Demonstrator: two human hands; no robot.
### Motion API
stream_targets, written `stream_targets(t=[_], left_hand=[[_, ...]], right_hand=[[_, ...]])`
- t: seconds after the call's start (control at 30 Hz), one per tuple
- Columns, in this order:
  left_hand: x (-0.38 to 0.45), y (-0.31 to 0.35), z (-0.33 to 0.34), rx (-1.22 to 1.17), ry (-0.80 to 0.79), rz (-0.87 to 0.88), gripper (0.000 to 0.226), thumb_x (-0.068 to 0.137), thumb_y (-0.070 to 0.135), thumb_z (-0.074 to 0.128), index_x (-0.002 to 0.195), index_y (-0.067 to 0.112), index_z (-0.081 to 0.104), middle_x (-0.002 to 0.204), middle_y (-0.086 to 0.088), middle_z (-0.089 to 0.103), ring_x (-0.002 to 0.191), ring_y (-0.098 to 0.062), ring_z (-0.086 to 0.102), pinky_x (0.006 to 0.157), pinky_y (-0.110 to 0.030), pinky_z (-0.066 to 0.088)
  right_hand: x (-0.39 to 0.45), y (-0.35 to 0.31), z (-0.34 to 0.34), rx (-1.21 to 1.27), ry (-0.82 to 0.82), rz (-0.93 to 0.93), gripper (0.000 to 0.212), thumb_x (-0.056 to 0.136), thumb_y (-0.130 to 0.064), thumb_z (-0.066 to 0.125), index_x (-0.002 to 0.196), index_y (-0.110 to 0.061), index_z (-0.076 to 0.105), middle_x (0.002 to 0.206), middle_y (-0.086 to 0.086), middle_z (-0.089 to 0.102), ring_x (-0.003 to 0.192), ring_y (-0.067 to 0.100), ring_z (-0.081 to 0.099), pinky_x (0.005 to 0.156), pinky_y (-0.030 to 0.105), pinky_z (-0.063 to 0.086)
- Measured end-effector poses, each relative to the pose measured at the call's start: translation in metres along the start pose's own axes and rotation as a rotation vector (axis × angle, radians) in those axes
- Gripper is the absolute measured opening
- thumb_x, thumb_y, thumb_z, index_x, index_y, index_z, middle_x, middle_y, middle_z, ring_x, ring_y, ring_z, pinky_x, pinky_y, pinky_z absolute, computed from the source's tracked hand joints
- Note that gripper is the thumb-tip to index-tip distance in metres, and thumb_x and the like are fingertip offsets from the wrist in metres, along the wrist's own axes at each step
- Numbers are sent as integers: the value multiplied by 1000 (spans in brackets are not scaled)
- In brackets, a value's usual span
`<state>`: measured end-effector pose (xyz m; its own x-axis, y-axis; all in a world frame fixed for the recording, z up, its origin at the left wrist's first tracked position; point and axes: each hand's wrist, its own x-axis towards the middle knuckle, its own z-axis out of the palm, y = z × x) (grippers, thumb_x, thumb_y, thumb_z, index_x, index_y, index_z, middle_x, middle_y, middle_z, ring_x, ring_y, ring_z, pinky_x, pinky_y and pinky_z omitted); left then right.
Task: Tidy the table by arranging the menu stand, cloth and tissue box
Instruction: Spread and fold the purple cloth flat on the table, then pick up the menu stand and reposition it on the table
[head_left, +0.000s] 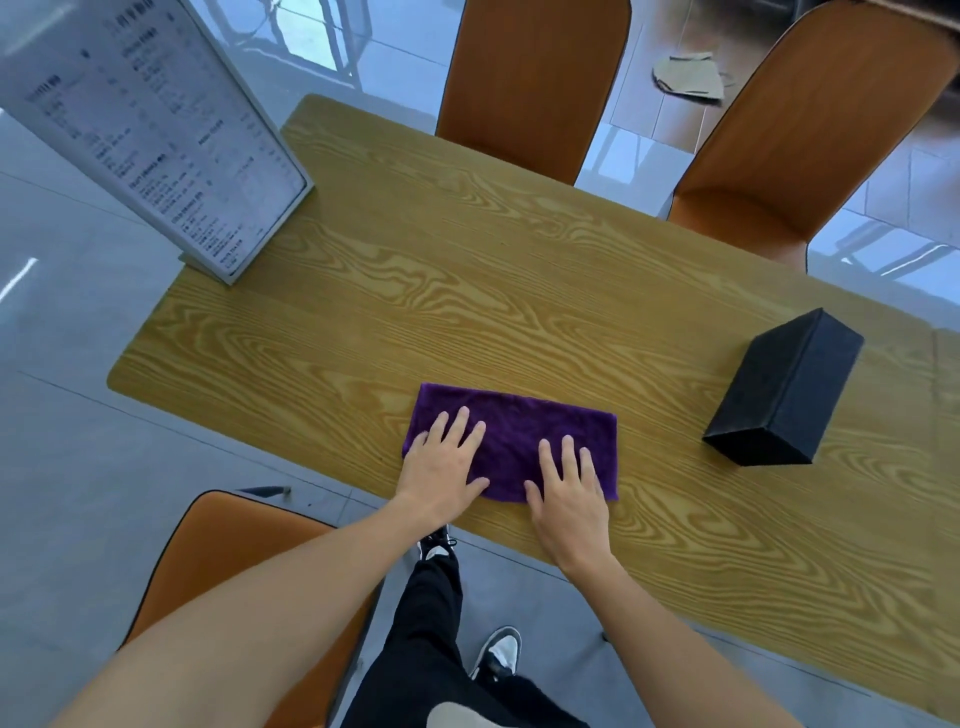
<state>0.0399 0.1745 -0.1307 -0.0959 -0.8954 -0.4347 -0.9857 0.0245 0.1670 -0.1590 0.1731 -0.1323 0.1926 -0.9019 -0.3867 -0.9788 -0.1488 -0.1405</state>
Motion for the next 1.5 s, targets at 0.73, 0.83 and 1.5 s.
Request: stream_targets(t=[0.73,0.83,1.5], left_hand=[[49,-43,-173,-303,116,-270,62,99,51,50,150,17,44,149,-7,49,134,-28,49,106,-44,44],[46,-52,-201,-373,262,-358,58,97,49,55,146,18,49,144,-7,55,129,-26,54,103,-44,48],[28,-237,-244,-887,1132,-920,60,84,44,76,130,15,50,127,-7,52,115,-21,54,89,-37,52]], right_hand=[[129,-65,-190,0,-155,-372,61,101,-42,53,155,-16,41,166,19,29,152,35,28,120,50,32],[146,-88,-221,-14,-118,-466,63,102,-42,55,156,-15,40,165,19,30,150,37,33,118,49,34],[276,-310,-274,418,-52,-609,71,93,-44,70,151,-11,44,146,15,56,125,26,60,102,47,52]])
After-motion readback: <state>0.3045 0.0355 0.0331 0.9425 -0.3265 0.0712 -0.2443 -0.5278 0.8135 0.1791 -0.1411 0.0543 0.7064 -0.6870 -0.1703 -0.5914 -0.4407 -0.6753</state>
